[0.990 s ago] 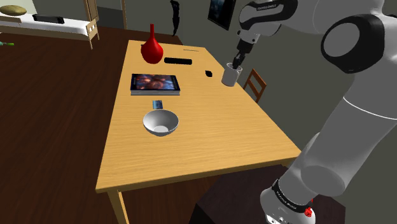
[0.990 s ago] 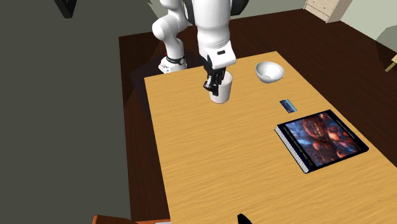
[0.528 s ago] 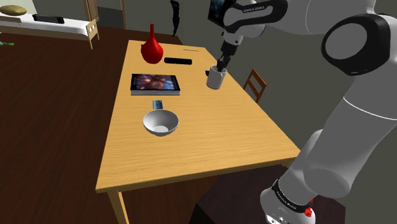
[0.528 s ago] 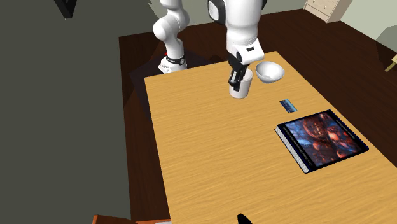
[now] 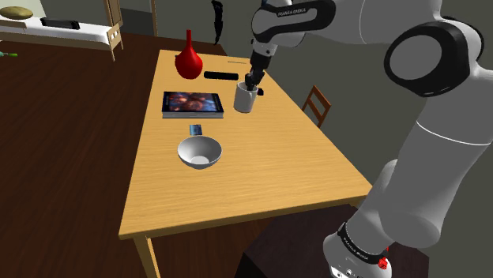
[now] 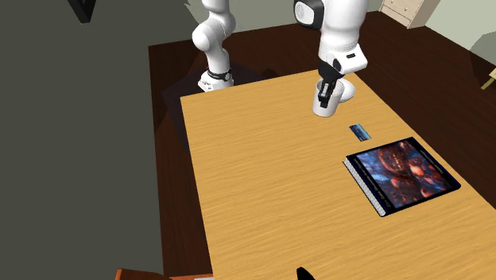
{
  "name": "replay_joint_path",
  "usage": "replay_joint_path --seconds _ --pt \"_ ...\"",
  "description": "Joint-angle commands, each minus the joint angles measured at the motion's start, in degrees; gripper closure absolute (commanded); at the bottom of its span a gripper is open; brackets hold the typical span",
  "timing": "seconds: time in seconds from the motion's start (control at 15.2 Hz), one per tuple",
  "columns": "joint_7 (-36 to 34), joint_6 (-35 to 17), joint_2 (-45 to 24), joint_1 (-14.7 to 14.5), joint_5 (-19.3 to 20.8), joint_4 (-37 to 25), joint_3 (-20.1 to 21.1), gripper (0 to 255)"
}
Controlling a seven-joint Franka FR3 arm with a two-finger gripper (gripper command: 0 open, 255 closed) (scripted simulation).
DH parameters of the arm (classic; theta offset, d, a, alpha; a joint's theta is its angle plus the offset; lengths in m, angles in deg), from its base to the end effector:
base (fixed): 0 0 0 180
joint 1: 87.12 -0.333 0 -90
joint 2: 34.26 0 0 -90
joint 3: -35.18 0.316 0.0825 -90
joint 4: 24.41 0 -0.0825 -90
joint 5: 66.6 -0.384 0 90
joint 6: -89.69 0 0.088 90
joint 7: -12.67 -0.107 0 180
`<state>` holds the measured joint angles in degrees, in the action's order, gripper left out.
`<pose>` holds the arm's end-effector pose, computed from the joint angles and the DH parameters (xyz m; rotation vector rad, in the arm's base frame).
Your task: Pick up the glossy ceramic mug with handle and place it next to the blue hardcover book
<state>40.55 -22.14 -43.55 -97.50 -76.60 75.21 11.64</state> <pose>0.6034 -0.1157 0.4908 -3.0517 -0.3125 -0.1481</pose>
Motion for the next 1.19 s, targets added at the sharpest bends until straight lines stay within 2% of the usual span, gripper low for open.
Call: replay_joint_path --seconds 0.0,0.59,1.12 --pt "-2.1 -0.3 -1.4 -1.1 -0.3 -1.3 0.9 255" --pt "-11.1 0.6 -10.7 -5.8 -1.8 -12.1 4.8 255" --pt "-18.8 4.9 -23.0 -8.6 -3.1 -29.3 7.5 255"
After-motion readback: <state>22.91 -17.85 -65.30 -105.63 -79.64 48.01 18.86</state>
